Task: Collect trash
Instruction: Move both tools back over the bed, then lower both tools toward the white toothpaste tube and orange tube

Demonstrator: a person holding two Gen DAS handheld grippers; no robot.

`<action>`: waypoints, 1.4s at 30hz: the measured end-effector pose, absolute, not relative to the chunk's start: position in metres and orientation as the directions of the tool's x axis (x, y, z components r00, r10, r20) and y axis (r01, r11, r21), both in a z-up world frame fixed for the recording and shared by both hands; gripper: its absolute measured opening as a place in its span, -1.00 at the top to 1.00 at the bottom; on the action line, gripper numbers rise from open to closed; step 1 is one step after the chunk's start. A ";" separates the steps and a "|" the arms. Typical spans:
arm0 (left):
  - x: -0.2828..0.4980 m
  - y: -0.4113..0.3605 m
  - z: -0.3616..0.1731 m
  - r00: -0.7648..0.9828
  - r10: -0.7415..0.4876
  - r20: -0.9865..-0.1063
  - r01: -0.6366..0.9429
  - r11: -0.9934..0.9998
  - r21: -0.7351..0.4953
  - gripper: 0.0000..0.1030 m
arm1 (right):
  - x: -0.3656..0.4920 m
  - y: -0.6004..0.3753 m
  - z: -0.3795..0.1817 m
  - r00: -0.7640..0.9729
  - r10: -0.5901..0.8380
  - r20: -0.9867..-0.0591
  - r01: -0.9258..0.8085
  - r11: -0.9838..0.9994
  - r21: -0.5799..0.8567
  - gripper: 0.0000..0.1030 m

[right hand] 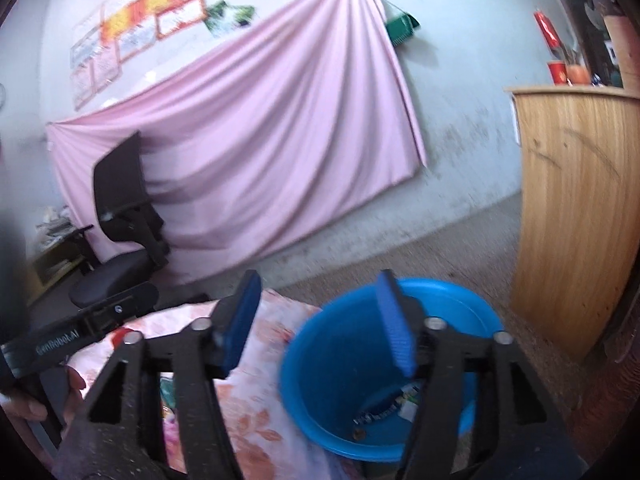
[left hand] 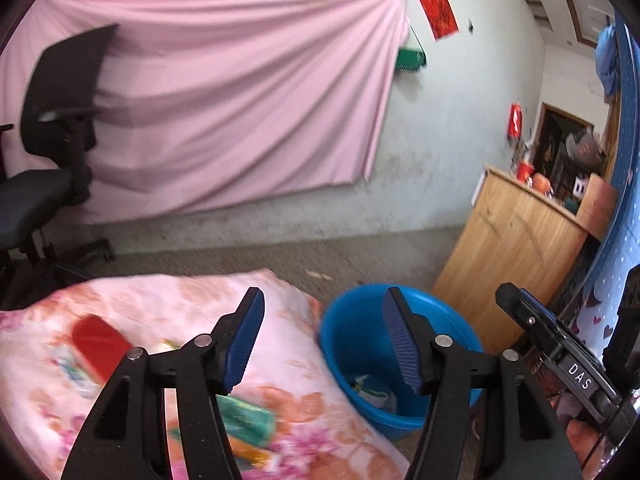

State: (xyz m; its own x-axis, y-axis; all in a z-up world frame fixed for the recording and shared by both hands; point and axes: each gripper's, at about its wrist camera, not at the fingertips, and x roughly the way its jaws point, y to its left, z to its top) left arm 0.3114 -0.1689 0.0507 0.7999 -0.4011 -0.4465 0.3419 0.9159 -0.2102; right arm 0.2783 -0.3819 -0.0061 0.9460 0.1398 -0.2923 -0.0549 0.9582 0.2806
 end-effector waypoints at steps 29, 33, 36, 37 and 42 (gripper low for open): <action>0.201 0.026 0.026 0.975 -0.025 -0.219 -0.007 0.989 -0.147 -0.96 | 0.236 -0.210 0.016 0.946 0.324 -0.020 -0.325 0.945 -0.045 -1.00; 0.201 0.030 0.019 0.971 -0.020 -0.239 -0.013 0.991 -0.136 -0.96 | 0.243 -0.200 0.009 0.940 0.334 -0.073 -0.339 0.938 -0.074 -1.00; 0.202 0.032 0.012 0.966 -0.021 -0.259 -0.017 0.990 -0.143 -0.96 | 0.248 -0.193 0.004 0.934 0.342 -0.108 -0.352 0.931 -0.094 -1.00; 0.204 0.032 0.011 0.964 -0.023 -0.266 -0.016 0.989 -0.145 -0.96 | 0.249 -0.191 0.003 0.933 0.340 -0.116 -0.352 0.930 -0.101 -1.00; 0.213 0.027 0.005 0.949 -0.036 -0.313 -0.009 0.990 -0.139 -0.96 | 0.260 -0.185 -0.007 0.925 0.326 -0.196 -0.354 0.925 -0.134 -1.00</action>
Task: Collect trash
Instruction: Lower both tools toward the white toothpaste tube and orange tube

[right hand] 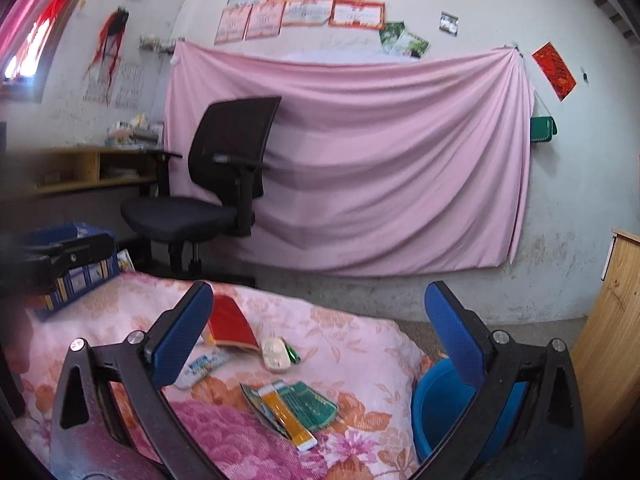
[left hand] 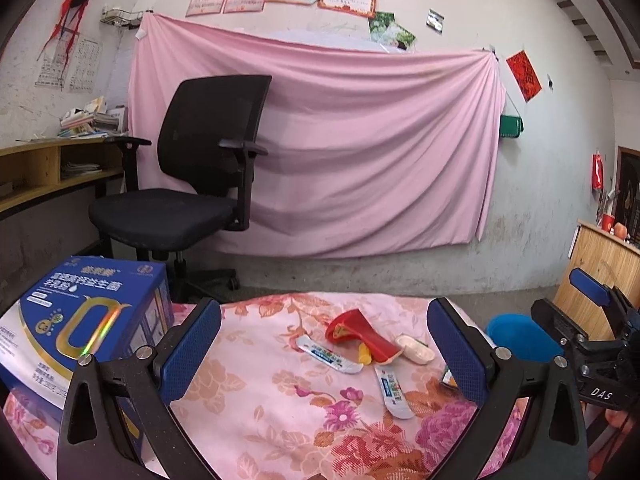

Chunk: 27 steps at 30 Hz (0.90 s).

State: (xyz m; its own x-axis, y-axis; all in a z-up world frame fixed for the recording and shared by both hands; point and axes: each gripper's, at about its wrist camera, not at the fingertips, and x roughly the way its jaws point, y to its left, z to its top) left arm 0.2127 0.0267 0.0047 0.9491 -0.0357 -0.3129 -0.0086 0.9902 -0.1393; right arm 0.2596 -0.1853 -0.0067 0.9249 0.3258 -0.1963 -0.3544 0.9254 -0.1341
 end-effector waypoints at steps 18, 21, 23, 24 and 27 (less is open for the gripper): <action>0.281 -0.004 -0.048 0.703 -0.176 -0.689 0.082 0.982 -0.168 -0.96 | 0.329 -0.244 -0.045 0.780 0.305 -0.546 -0.252 0.952 0.171 -1.00; 0.290 -0.013 -0.057 0.654 -0.179 -0.735 0.104 0.984 -0.148 -0.96 | 0.333 -0.242 -0.050 0.758 0.294 -0.582 -0.242 0.956 0.168 -1.00; 0.296 -0.020 -0.063 0.623 -0.175 -0.762 0.120 0.985 -0.128 -0.95 | 0.338 -0.243 -0.052 0.744 0.278 -0.608 -0.219 0.960 0.172 -1.00; 0.298 -0.023 -0.066 0.610 -0.170 -0.774 0.124 0.985 -0.118 -0.95 | 0.339 -0.245 -0.054 0.739 0.268 -0.618 -0.203 0.963 0.175 -1.00; 0.305 -0.029 -0.073 0.579 -0.164 -0.798 0.130 0.986 -0.109 -0.93 | 0.346 -0.251 -0.059 0.718 0.260 -0.645 -0.168 0.965 0.203 -1.00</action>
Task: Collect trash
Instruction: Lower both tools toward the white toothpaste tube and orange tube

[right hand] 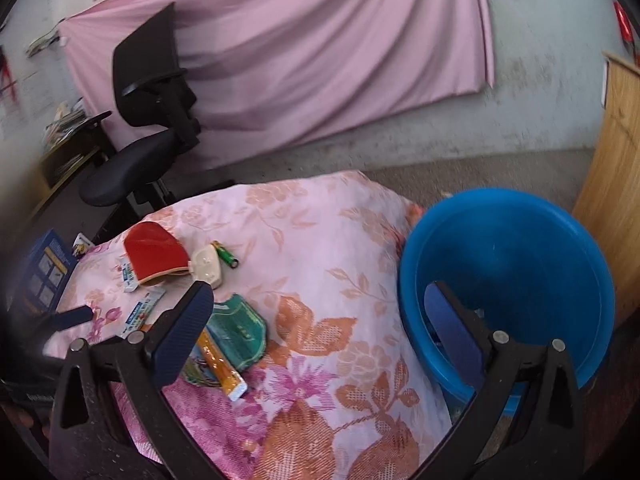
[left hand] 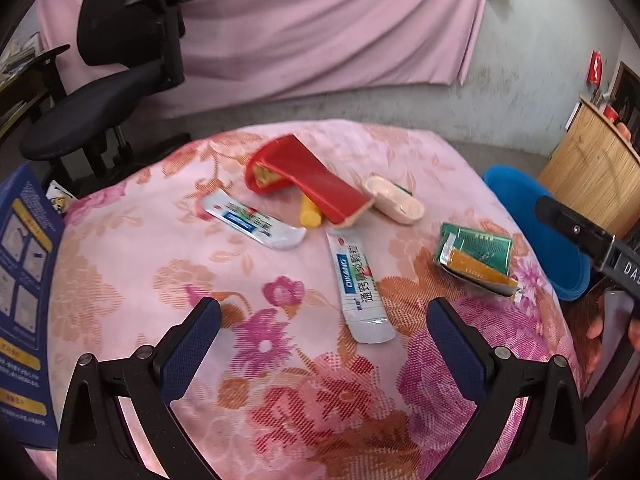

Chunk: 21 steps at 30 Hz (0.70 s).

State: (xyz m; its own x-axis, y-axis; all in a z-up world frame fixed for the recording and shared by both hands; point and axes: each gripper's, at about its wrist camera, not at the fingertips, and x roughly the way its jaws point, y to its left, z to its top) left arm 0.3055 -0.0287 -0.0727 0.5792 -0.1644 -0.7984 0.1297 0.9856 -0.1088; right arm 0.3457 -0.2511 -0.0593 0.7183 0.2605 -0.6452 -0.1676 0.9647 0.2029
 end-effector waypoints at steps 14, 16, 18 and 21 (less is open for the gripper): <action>0.306 -0.052 -0.080 0.563 -0.204 -0.801 0.248 0.966 -0.072 0.41 | 0.353 -0.245 -0.068 0.665 0.265 -0.699 -0.178 0.964 0.197 -1.00; 0.306 -0.050 -0.080 0.563 -0.204 -0.801 0.237 0.968 -0.080 0.62 | 0.354 -0.246 -0.069 0.661 0.278 -0.697 -0.182 0.961 0.211 -1.00; 0.307 -0.046 -0.079 0.562 -0.212 -0.800 0.228 0.969 -0.097 0.65 | 0.353 -0.247 -0.068 0.659 0.299 -0.690 -0.198 0.954 0.225 -0.89; 0.303 -0.044 -0.076 0.566 -0.205 -0.799 0.220 0.971 -0.094 0.65 | 0.351 -0.241 -0.068 0.643 0.348 -0.683 -0.255 0.937 0.237 -0.64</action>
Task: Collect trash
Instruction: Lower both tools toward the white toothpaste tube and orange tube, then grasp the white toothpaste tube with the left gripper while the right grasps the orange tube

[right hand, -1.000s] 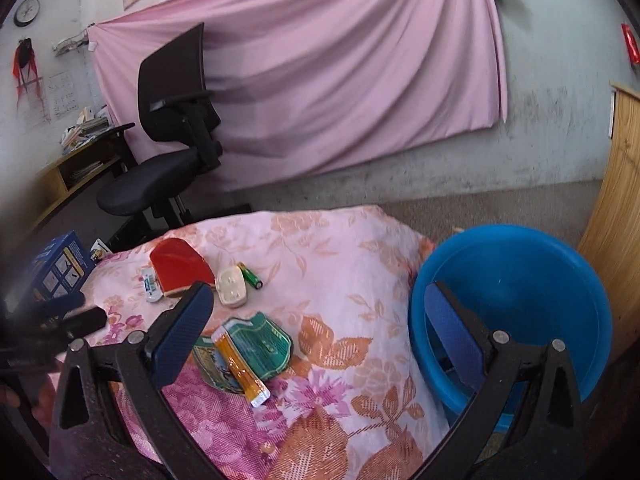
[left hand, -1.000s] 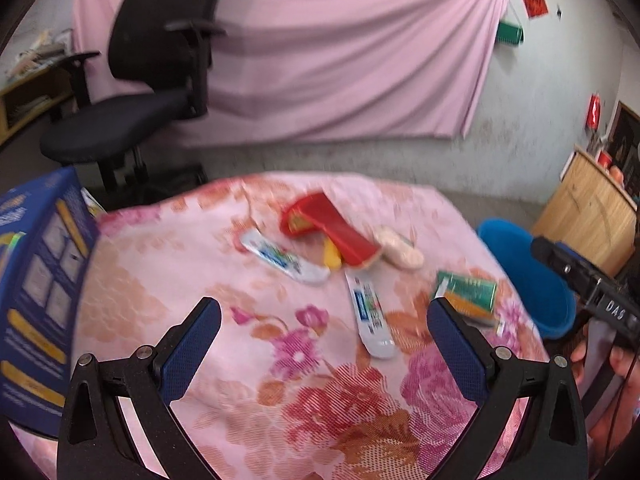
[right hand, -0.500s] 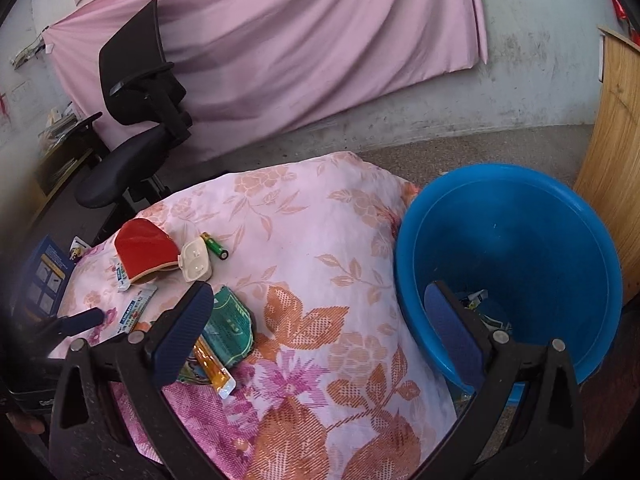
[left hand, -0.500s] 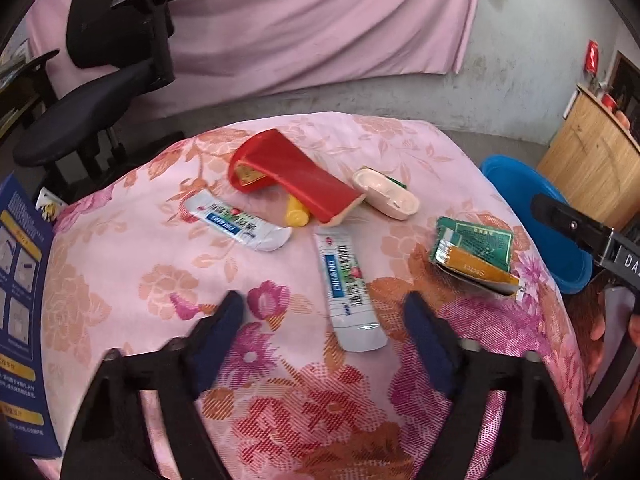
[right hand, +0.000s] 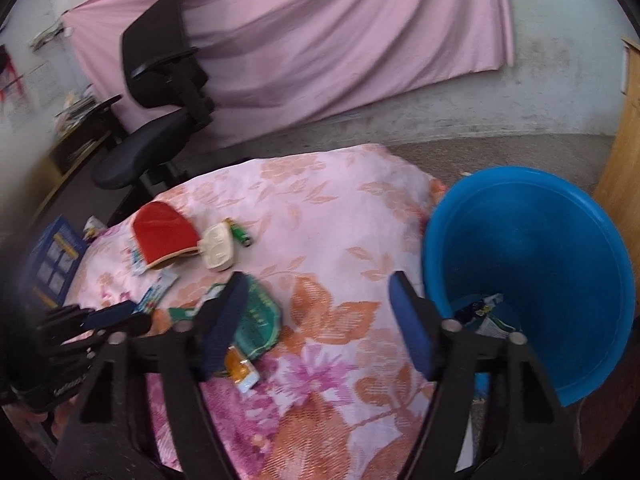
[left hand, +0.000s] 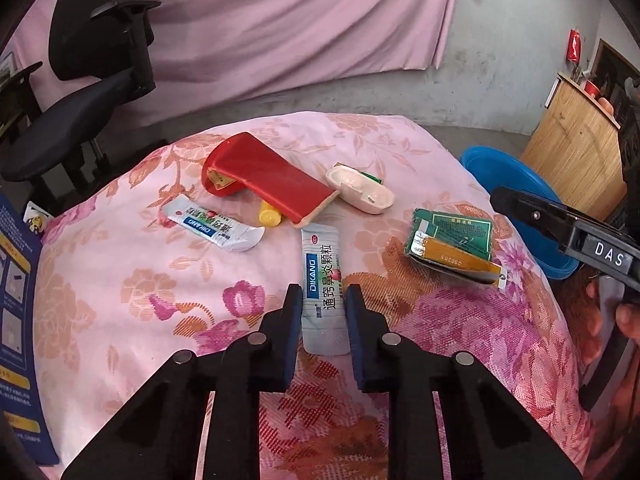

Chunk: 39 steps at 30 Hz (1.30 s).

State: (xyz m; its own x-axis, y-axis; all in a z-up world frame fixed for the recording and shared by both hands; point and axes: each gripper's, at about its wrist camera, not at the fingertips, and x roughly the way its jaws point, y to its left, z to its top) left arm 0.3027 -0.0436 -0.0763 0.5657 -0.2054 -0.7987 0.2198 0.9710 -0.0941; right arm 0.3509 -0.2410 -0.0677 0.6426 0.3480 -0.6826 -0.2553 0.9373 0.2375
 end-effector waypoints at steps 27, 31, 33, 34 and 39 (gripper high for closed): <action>0.269 -0.038 -0.073 0.542 -0.172 -0.823 0.234 0.971 -0.049 0.65 | 0.322 -0.191 -0.089 0.461 0.414 -0.785 -0.509 0.848 0.148 0.16; 0.269 -0.041 -0.074 0.544 -0.160 -0.824 0.235 0.971 -0.033 0.65 | 0.320 -0.194 -0.090 0.450 0.432 -0.782 -0.509 0.843 0.172 0.15; 0.269 -0.041 -0.074 0.546 -0.159 -0.823 0.234 0.972 -0.032 0.65 | 0.319 -0.195 -0.090 0.445 0.439 -0.781 -0.508 0.841 0.184 0.15; 0.269 -0.041 -0.074 0.547 -0.161 -0.822 0.233 0.972 -0.036 0.65 | 0.318 -0.195 -0.091 0.442 0.440 -0.781 -0.507 0.841 0.187 0.15; 0.266 -0.037 -0.072 0.552 -0.179 -0.814 0.225 0.972 -0.061 0.66 | 0.311 -0.189 -0.087 0.478 0.406 -0.779 -0.510 0.850 0.129 0.29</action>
